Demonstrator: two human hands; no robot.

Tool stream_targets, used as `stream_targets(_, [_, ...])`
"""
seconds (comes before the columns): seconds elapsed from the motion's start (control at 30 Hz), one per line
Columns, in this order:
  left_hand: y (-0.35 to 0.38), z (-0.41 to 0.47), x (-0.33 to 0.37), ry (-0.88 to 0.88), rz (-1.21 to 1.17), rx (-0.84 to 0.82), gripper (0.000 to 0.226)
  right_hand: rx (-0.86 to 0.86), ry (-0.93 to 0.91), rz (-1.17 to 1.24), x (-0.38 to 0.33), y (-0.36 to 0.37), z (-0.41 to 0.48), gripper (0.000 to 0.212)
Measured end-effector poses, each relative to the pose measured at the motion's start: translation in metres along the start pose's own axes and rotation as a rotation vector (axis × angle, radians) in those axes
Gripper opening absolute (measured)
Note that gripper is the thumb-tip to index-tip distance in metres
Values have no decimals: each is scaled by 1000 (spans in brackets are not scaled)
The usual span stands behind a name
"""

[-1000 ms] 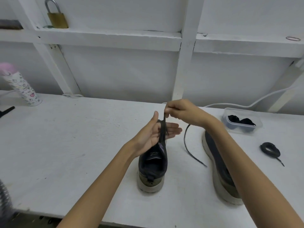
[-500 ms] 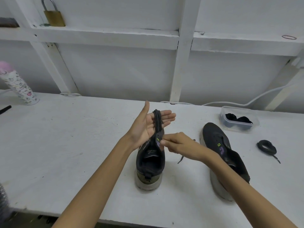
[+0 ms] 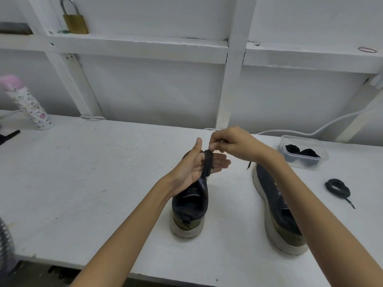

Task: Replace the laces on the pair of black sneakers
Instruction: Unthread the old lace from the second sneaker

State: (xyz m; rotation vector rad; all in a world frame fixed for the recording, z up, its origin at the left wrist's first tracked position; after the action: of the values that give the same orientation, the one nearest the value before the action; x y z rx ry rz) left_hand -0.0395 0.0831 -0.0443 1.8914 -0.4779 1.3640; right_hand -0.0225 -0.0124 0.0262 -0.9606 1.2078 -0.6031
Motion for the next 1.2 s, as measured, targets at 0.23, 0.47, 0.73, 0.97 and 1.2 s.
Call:
stream_targets(0.23, [4, -5, 10, 14, -166, -56, 93, 131, 13, 450, 27, 26, -2, 18])
stream_targets(0.47, [-3, 2, 22, 112, -312, -6, 87, 13, 101, 375, 23, 80, -27, 18])
stream_targets(0.73, [-21, 6, 9, 58, -153, 135, 80, -141, -19, 194, -9, 48, -40, 18])
stream_targets(0.97, [-3, 1, -7, -19, -25, 50, 83, 37, -5, -129, -2, 1, -7, 15])
stream_targets(1.2, [2, -5, 4, 6, -121, 4, 89, 165, 56, 473, 32, 17, 0, 14])
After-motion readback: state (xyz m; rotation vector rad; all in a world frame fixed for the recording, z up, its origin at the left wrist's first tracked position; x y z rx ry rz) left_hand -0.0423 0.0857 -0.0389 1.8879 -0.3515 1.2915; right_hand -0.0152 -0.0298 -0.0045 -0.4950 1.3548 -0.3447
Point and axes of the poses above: each hand's wrist, its own z-axis towards the middle knuckle, its own y-axis out of the palm, x = y × z, the point moved 8 cm from there along z, towards the middle knuckle, and after that the axes turned 3 degrees about -z, right-handed, at the moved point
